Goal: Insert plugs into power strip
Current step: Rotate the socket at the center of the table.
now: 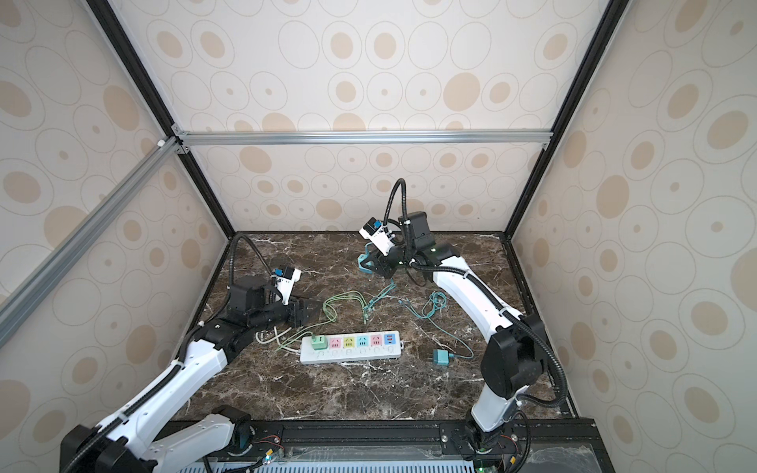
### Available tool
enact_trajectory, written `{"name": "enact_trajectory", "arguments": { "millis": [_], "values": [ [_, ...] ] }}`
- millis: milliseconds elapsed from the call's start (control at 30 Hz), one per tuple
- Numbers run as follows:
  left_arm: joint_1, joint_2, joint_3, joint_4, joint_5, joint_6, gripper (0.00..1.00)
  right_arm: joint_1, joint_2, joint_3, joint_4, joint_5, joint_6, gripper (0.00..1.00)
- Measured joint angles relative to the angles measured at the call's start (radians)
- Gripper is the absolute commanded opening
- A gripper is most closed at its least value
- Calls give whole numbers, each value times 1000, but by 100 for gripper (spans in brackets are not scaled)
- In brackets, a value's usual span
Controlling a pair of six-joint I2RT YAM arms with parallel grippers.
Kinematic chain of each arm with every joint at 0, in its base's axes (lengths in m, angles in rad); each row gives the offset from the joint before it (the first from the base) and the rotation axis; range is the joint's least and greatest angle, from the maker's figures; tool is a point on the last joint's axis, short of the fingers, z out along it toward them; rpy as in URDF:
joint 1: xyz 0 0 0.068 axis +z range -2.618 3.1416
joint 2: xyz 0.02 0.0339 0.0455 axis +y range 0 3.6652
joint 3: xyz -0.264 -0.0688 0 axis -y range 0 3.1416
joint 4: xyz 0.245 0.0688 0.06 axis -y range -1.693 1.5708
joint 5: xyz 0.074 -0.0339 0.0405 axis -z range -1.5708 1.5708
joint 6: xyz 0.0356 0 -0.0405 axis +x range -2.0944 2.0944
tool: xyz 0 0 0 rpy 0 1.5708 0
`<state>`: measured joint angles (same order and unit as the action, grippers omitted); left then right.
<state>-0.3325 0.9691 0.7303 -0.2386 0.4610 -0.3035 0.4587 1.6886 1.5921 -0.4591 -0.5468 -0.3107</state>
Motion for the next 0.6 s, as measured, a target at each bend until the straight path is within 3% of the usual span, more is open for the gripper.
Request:
{"name": "enact_trajectory", "arguments": {
  "millis": [167, 333, 600],
  "values": [
    [1, -128, -29, -78, -48, -51, 45, 14, -2, -8, -5, 17, -20, 13],
    [1, -99, -61, -91, -47, -124, 31, 64, -31, -132, 21, -8, -2, 12],
    [1, -159, -180, -145, -66, -236, 29, 101, -81, -330, 82, -46, 76, 12]
  ]
}}
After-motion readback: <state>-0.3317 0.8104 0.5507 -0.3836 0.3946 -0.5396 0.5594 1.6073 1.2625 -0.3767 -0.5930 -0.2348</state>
